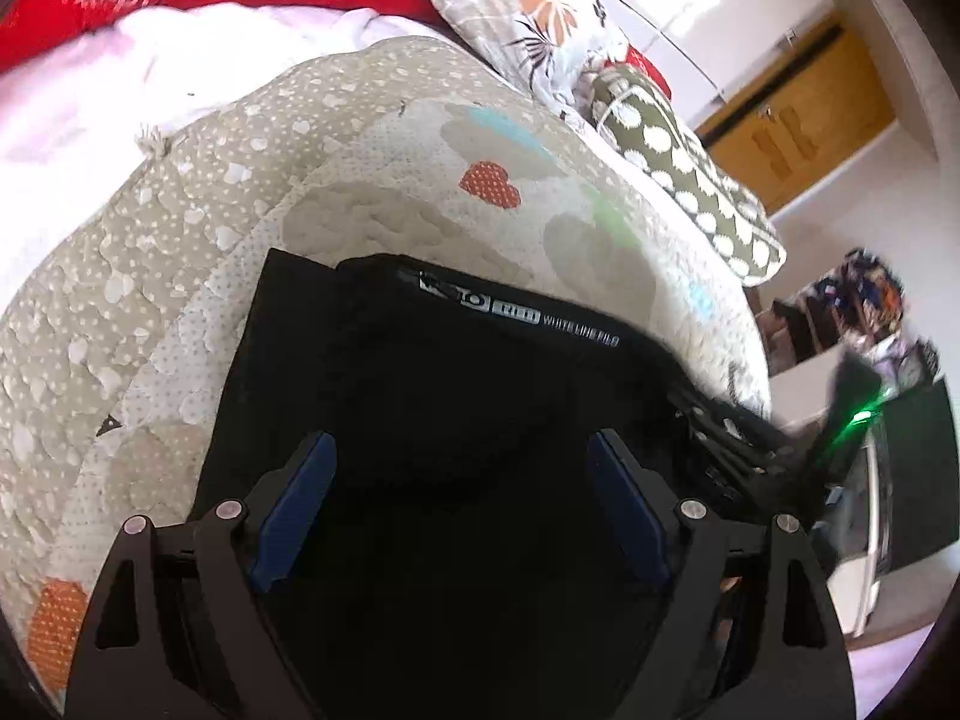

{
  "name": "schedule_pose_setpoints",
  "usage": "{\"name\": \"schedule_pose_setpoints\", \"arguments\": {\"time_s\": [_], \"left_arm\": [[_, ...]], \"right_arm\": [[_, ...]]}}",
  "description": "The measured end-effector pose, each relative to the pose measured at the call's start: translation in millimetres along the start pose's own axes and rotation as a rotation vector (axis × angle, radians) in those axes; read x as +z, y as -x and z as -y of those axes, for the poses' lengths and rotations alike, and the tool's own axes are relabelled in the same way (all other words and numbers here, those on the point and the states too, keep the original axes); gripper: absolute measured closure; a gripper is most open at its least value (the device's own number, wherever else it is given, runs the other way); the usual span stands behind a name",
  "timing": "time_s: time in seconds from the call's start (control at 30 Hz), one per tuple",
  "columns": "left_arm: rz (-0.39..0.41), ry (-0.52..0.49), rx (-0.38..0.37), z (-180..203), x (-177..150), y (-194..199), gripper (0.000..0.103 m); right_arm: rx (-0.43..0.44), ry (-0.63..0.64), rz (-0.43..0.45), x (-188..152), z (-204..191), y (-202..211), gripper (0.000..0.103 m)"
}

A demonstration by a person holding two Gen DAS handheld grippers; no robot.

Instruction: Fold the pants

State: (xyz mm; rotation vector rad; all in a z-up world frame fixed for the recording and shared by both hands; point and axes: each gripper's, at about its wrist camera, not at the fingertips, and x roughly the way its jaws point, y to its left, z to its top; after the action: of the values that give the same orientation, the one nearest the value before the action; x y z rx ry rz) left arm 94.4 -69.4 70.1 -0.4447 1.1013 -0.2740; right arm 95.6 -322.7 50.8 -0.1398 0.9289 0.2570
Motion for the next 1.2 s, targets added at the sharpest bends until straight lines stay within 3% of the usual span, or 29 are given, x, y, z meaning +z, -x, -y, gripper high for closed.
{"name": "schedule_pose_setpoints", "arguments": {"time_s": [0.23, 0.37, 0.4, 0.47, 0.7, 0.97, 1.03, 1.07, 1.1, 1.13, 1.2], "left_arm": [[-0.025, 0.093, -0.091, -3.0, -1.9, -1.2, 0.016], [0.050, 0.175, -0.190, -4.9, -13.3, 17.8, 0.015], [0.065, 0.192, -0.213, -5.1, -17.9, 21.7, 0.009], [0.058, 0.198, -0.204, -3.0, -25.6, 20.6, 0.001], [0.008, 0.234, -0.177, -0.2, -38.6, 2.9, 0.001], [0.003, 0.112, -0.125, 31.5, -50.9, -0.1, 0.001], [0.020, 0.074, -0.131, 35.0, -54.6, 0.8, 0.014], [0.023, 0.051, -0.127, 37.2, -56.4, 1.4, 0.042], [0.014, -0.007, -0.098, 41.9, -58.7, 2.6, 0.081], [0.011, -0.031, -0.086, 42.8, -60.4, 4.0, 0.094], [0.042, -0.062, -0.090, 40.5, -64.6, 15.6, 0.097]], "right_arm": [[0.130, 0.015, 0.160, -44.9, -17.5, 72.7, 0.098], [0.128, 0.056, 0.163, -69.7, -34.7, 94.1, 0.098], [0.137, 0.062, 0.155, -77.5, -39.5, 96.3, 0.098], [0.150, 0.064, 0.163, -90.8, -47.2, 104.1, 0.098], [0.175, 0.089, 0.145, -132.4, -71.6, 123.8, 0.098], [0.209, 0.117, 0.100, -165.2, -93.2, 123.5, 0.098], [0.217, 0.107, 0.096, -173.9, -94.2, 126.6, 0.093], [0.211, 0.084, 0.094, -177.8, -91.3, 128.9, 0.092], [0.205, 0.040, 0.094, -183.9, -84.4, 134.0, 0.081], [0.217, -0.009, 0.098, -190.6, -75.6, 140.5, 0.069], [0.247, -0.142, 0.142, -214.2, -47.2, 165.1, 0.058]]}}
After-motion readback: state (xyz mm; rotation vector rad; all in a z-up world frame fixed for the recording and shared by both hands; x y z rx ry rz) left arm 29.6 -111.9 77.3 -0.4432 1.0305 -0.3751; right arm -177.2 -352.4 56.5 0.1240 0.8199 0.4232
